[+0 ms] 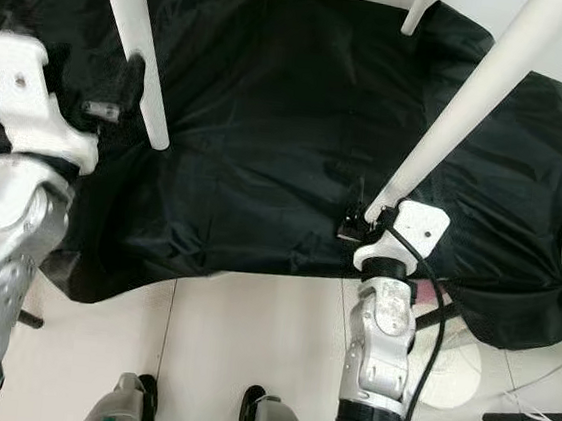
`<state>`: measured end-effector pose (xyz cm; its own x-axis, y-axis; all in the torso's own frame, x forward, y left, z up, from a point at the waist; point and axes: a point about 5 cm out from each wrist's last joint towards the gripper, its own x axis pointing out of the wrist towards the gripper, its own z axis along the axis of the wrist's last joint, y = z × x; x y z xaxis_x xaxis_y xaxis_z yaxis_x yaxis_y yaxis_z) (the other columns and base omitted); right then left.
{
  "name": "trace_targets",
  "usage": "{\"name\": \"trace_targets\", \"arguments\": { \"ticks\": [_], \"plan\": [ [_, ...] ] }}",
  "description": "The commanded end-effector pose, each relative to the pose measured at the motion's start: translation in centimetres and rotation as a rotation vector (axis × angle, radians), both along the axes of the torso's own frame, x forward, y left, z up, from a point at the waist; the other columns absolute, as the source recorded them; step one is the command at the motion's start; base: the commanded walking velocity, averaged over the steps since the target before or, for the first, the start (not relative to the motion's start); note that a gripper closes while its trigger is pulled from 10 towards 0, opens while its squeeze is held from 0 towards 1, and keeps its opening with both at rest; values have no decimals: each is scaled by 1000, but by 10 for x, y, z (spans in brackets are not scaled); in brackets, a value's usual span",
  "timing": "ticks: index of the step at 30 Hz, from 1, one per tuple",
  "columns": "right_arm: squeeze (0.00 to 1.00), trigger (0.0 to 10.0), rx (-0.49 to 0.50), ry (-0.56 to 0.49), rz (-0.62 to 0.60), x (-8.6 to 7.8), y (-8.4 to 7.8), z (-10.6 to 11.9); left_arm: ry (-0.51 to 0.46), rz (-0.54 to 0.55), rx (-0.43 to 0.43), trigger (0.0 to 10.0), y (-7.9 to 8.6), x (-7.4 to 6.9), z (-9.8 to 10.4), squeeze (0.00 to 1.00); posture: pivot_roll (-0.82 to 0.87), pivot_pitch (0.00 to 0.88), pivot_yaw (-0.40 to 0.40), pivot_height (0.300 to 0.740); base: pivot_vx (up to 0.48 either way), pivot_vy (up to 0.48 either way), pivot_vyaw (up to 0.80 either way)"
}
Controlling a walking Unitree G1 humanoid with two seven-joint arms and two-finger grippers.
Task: Building children table
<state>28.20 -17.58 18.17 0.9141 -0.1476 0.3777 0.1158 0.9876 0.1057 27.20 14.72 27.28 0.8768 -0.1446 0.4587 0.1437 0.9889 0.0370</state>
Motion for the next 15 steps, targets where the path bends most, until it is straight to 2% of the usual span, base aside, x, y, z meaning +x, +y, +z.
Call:
{"name": "trace_targets", "arguments": {
  "ticks": [1,8,10,15],
  "plan": [
    [0,10000,10,14,24,-11,7,-10,-18,-292,152,10000,-21,-14,-10,0,103,190,-51,740,0,0,0],
    [0,10000,-25,38,96,-23,11,-21,36,-314,175,10000,-24,-25,-33,0,102,185,-49,740,0,0,0],
    [0,10000,-40,56,176,-26,19,-25,60,-336,202,10000,-25,-30,-43,0,103,184,-49,740,0,0,0],
    [0,10000,-64,97,353,-31,35,-35,92,-387,197,10000,-26,-38,-59,0,103,179,-50,740,0,0,0]
  ]
}}
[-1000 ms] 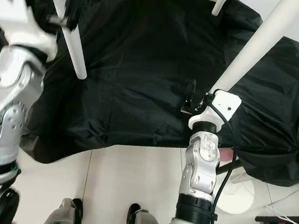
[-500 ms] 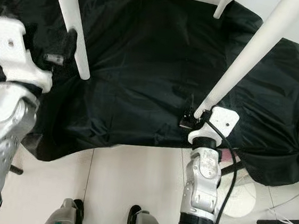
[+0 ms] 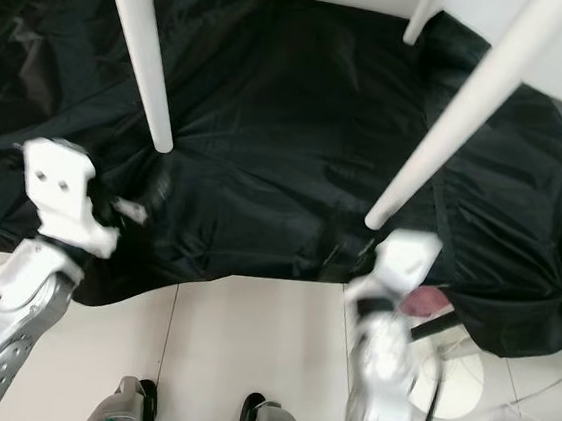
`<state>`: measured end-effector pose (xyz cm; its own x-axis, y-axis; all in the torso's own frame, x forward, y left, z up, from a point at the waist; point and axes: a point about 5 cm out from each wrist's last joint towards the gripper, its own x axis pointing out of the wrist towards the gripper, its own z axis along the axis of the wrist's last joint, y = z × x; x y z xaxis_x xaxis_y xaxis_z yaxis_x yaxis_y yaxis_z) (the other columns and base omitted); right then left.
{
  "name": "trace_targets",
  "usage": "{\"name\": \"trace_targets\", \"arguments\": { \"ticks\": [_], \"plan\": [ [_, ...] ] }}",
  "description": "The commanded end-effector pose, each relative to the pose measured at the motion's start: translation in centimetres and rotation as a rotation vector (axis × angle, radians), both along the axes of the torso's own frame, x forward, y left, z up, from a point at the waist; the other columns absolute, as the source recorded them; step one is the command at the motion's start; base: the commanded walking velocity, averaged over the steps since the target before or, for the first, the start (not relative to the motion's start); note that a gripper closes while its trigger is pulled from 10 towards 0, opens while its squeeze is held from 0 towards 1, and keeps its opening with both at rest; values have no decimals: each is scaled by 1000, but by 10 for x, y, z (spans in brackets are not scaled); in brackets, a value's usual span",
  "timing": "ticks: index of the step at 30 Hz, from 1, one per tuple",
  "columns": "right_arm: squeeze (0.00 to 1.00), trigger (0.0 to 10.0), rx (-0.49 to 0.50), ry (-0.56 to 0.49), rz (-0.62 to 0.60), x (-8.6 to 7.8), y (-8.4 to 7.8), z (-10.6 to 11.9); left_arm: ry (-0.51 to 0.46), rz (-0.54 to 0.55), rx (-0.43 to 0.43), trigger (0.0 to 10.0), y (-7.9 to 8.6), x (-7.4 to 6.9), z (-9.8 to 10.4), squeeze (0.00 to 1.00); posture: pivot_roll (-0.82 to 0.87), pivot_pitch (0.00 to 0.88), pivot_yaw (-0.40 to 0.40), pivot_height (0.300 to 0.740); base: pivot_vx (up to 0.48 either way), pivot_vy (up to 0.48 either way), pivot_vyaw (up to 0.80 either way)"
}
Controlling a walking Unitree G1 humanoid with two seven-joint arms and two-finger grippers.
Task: Building children table
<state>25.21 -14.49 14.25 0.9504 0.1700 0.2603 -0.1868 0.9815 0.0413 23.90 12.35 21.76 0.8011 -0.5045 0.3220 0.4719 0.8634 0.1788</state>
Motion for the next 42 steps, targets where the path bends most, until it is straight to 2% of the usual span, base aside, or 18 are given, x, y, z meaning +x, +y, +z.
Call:
{"name": "trace_targets", "arguments": {
  "ticks": [1,4,15,20,24,26,27,28,32,40,42],
  "plan": [
    [0,10000,12,-24,40,-2,4,5,4,-48,14,10000,-2,-5,-4,0,103,179,-50,740,0,0,0],
    [0,10000,-11,-8,120,-2,10,1,3,-59,46,10000,-3,-8,-11,0,108,175,-55,740,0,0,0],
    [0,10000,-64,12,303,-8,18,-1,16,-132,72,10000,-2,-21,-27,0,113,172,-59,740,0,0,0],
    [0,10000,-121,10,389,-11,21,-3,29,-154,91,10000,0,-23,-33,0,117,170,-62,740,0,0,0],
    [0,10000,-191,22,556,-21,27,-6,25,-209,127,10000,0,-30,-40,0,119,172,-64,740,0,0,0],
    [0,10000,-195,28,573,-21,27,-6,20,-219,136,10000,0,-31,-41,0,118,174,-64,740,0,0,0],
    [0,10000,-215,50,636,-25,27,-9,17,-254,157,10000,1,-34,-44,0,116,174,-66,740,0,0,0],
    [0,10000,-215,50,636,-25,27,-9,17,-254,157,10000,1,-34,-44,0,116,174,-66,740,0,0,0],
    [0,10000,-254,96,780,-36,26,-14,37,-355,201,10000,0,-44,-50,0,114,178,-61,740,0,0,0],
    [0,10000,-306,146,857,-39,20,-20,52,-411,258,10000,2,-50,-57,0,113,182,-56,740,0,0,0],
    [0,10000,-370,204,914,-40,13,-30,70,-449,332,10000,9,-54,-66,0,113,187,-52,740,0,0,0]
  ]
}}
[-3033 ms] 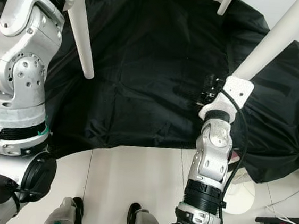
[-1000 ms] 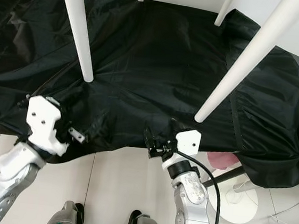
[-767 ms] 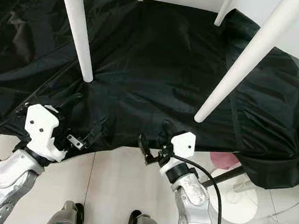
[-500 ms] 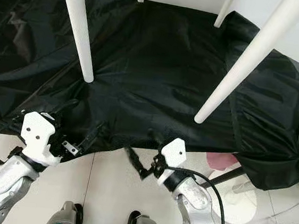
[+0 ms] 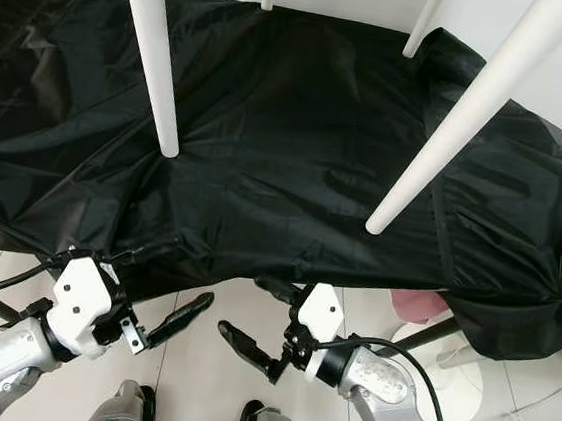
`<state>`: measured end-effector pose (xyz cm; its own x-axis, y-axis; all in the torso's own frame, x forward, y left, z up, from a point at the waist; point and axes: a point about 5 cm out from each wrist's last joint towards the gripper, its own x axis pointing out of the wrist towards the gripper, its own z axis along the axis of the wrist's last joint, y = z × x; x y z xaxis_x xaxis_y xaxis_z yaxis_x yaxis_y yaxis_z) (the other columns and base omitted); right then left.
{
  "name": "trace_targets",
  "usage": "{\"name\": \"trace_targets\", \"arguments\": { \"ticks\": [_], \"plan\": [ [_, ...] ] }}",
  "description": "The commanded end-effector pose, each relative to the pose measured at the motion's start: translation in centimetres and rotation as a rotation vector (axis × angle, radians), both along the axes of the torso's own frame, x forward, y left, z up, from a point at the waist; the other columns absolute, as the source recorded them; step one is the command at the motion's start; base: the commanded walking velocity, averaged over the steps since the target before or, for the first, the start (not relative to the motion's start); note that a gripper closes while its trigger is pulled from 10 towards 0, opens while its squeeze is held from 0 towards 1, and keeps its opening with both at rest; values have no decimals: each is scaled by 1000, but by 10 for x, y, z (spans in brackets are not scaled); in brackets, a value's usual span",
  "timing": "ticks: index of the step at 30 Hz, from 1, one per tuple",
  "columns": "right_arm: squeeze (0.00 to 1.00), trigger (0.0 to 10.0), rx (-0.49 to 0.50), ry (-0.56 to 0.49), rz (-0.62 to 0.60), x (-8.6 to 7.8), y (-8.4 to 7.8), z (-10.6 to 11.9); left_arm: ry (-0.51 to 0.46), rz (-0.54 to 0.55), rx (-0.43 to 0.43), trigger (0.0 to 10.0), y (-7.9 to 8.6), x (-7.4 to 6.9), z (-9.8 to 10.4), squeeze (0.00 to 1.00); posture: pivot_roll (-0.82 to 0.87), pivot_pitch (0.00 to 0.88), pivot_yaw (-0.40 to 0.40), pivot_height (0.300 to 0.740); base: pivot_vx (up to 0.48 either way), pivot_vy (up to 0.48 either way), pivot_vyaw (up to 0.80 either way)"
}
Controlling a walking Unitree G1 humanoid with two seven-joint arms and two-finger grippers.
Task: Building children table
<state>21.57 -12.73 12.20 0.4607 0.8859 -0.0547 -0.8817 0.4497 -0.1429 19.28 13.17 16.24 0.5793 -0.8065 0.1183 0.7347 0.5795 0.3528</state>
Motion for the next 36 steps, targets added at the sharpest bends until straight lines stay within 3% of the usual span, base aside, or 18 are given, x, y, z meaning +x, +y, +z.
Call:
{"name": "trace_targets", "arguments": {
  "ticks": [1,5,10,15,21,23,24,33,35,36],
  "plan": [
    [0,10000,-40,43,24,-3,-5,-10,36,-101,68,10000,1,-8,-11,0,113,187,-52,740,0,0,0],
    [0,10000,-88,66,53,-4,-10,-18,51,-111,111,10000,6,-8,-19,0,112,186,-53,740,0,0,0],
    [0,10000,-129,94,21,-1,-14,-34,109,-116,181,10000,14,-10,-46,0,103,174,-47,740,0,0,0],
    [0,10000,-142,110,9,0,-15,-42,138,-112,196,10000,17,-11,-56,0,101,170,-45,740,0,0,0],
    [0,10000,-180,146,-85,9,-25,-64,211,-98,250,10000,27,-8,-84,0,92,152,-30,740,0,0,0],
    [0,10000,-180,146,-85,9,-25,-64,211,-98,250,10000,27,-8,-84,0,92,152,-30,740,0,0,0],
    [0,10000,-194,174,-136,12,-29,-76,251,-74,268,10000,31,-6,-97,0,86,138,-25,740,0,0,0],
    [0,10000,-201,274,-299,18,-36,-108,369,16,297,10000,39,2,-136,0,86,121,-13,740,0,0,0],
    [0,10000,-186,370,-409,21,-39,-125,458,102,284,10000,40,9,-155,0,86,109,4,740,0,0,0],
    [0,10000,-186,370,-409,21,-39,-125,458,102,284,10000,40,9,-155,0,86,109,4,740,0,0,0]
  ]
}}
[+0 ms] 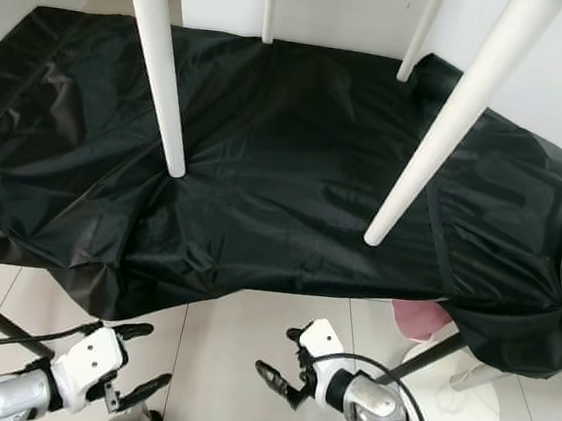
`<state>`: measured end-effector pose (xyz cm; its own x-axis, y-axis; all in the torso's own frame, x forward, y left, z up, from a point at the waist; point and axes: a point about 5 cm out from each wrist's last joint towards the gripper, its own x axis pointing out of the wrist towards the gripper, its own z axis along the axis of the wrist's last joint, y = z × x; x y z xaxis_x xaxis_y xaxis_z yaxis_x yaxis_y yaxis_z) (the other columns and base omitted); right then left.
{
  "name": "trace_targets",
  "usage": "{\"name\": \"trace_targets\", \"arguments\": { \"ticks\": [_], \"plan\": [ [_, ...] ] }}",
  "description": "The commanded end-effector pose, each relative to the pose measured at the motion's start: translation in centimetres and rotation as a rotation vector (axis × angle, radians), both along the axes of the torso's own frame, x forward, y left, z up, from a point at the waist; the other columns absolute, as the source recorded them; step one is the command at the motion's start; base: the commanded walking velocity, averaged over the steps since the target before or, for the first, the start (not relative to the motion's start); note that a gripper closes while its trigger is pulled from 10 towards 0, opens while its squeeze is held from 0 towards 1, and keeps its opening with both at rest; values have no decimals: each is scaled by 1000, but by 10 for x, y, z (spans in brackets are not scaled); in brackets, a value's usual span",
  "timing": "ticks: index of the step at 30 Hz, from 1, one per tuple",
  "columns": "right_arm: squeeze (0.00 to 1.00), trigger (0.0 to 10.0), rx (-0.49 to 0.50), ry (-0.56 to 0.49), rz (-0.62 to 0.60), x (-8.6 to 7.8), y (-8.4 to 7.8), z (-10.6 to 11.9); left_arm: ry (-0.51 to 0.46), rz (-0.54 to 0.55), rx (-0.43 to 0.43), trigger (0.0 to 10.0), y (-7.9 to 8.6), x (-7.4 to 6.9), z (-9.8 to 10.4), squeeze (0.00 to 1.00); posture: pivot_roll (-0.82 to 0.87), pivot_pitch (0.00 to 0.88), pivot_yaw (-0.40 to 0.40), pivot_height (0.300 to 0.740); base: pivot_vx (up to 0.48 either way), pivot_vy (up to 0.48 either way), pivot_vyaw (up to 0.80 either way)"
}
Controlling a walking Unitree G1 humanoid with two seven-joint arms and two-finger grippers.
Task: Building children table
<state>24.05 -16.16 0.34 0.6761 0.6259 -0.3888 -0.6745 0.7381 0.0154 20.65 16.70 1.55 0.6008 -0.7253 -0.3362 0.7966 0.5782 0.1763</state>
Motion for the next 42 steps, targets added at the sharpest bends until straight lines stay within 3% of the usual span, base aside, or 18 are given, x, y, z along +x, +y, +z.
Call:
{"name": "trace_targets", "arguments": {
  "ticks": [1,9,14,19,27,33,37,42],
  "plan": [
    [0,10000,-7,63,-74,-3,-6,-13,62,50,24,10000,5,-3,-14,0,86,109,4,740,0,0,0],
    [0,10000,-25,166,-232,-2,-8,-32,237,235,-48,10000,4,4,-39,0,87,102,21,740,0,0,0],
    [0,10000,-7,219,-375,-5,-10,-43,363,418,-7,10000,4,1,-63,0,84,100,20,740,0,0,0],
    [0,10000,-66,257,-425,-14,-7,-54,450,483,41,10000,3,-8,-77,0,78,100,14,740,0,0,0],
    [0,10000,-121,358,-548,-29,-13,-68,522,597,168,10000,10,-16,-90,0,71,95,6,740,0,0,0],
    [0,10000,-174,408,-623,-36,-16,-75,585,788,182,10000,16,-18,-95,0,77,84,-14,740,0,0,0],
    [0,10000,-174,416,-625,-37,-16,-75,591,799,182,10000,15,-18,-96,0,77,83,-17,740,0,0,0],
    [0,10000,-207,436,-634,-44,-10,-81,627,842,152,10000,-1,-19,-99,0,73,74,-28,740,0,0,0]
  ]
}}
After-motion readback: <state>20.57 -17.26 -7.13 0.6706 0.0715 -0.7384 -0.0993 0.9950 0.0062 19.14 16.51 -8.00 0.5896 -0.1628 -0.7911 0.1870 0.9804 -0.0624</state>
